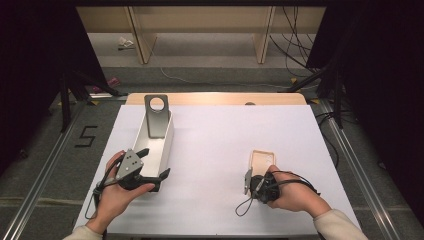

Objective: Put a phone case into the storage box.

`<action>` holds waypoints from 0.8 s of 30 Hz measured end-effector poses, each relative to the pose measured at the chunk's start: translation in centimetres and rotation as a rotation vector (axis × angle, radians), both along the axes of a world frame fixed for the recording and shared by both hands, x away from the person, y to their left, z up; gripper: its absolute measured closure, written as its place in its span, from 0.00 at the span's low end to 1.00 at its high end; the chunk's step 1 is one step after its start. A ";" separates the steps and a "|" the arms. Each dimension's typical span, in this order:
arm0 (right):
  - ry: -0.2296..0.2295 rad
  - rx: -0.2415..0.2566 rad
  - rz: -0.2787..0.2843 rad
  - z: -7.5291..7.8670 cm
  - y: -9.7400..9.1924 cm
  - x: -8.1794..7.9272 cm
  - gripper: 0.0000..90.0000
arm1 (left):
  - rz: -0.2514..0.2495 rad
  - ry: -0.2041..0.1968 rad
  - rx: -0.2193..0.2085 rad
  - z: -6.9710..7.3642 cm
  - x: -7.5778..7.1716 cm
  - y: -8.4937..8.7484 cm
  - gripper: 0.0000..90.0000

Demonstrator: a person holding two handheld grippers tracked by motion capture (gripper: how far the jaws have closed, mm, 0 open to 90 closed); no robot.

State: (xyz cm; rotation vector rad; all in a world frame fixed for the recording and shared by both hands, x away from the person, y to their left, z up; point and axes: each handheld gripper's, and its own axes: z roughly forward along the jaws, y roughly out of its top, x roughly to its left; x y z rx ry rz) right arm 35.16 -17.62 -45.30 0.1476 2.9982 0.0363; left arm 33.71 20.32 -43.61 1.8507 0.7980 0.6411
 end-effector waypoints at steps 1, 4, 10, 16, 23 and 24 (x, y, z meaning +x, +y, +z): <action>0.001 0.002 0.008 0.0 0.0 0.0 0.91 | 0.000 0.000 0.000 0.0 0.0 0.0 0.06; 0.006 0.006 0.007 0.0 0.0 0.0 0.93 | -0.001 0.000 0.001 0.0 0.0 0.0 0.06; 0.018 0.020 0.000 0.0 -0.1 0.0 0.95 | 0.000 -0.001 -0.001 0.0 0.0 0.0 0.07; 0.020 0.020 0.002 0.1 -0.1 0.0 0.96 | 0.000 -0.003 -0.001 0.1 0.0 0.0 0.07; 0.033 0.047 -0.028 0.3 -0.5 0.2 0.97 | 0.001 -0.002 -0.004 0.1 0.0 0.1 0.07; 0.038 0.062 -0.031 0.3 -0.6 0.3 0.97 | 0.000 -0.002 -0.005 0.1 0.0 0.1 0.07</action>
